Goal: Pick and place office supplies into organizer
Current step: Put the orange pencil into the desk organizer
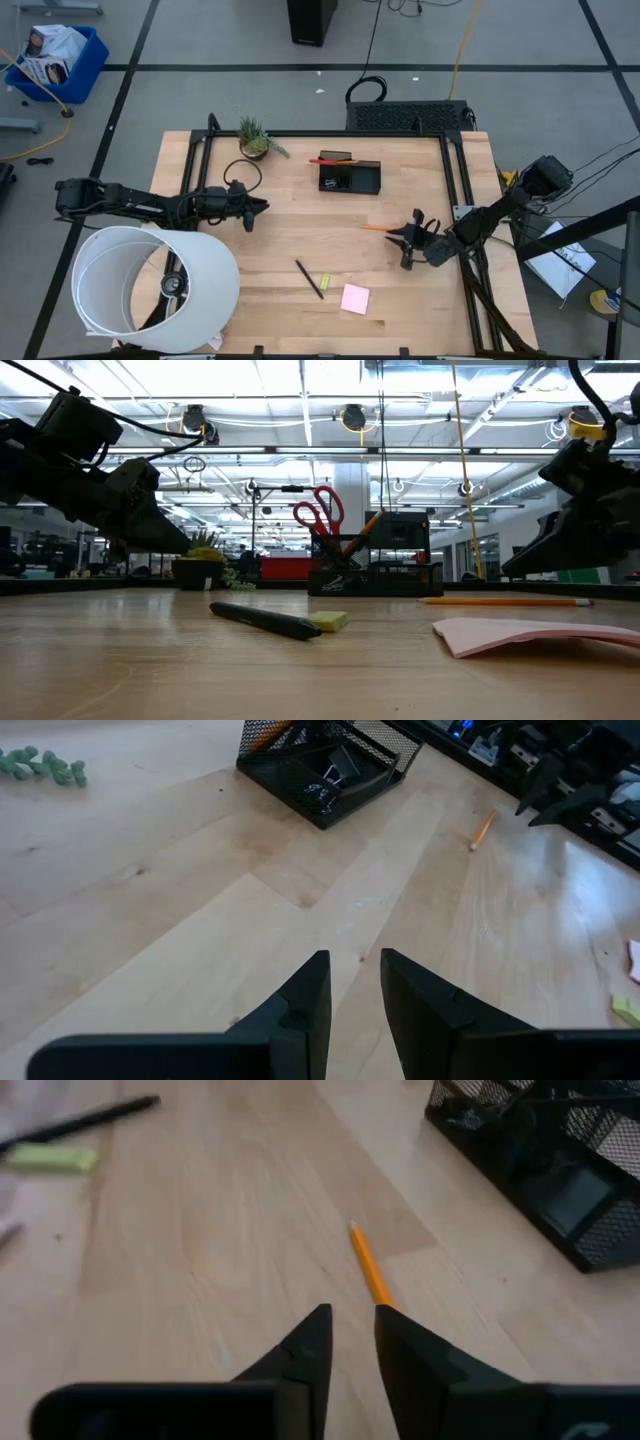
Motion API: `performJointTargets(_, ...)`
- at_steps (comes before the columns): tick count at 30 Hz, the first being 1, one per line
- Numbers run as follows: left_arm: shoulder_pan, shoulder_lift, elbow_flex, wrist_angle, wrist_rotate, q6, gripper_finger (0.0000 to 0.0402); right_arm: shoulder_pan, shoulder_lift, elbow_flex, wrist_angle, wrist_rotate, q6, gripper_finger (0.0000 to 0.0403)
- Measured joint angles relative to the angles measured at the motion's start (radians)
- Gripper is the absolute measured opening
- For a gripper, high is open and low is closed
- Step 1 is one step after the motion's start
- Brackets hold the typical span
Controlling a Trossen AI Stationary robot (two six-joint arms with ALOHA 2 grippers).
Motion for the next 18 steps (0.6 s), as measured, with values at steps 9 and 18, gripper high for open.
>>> performJointTargets(9,0.000,0.000,0.000,-0.008,0.000,-0.001,0.0093,-0.029,-0.025,-0.065,0.154,0.029,-0.014,0.0098)
performJointTargets(18,0.000,0.000,0.000,-0.018,0.000,-0.003,0.0093,-0.034,-0.026,-0.109,0.352,-0.008,-0.139,0.0091)
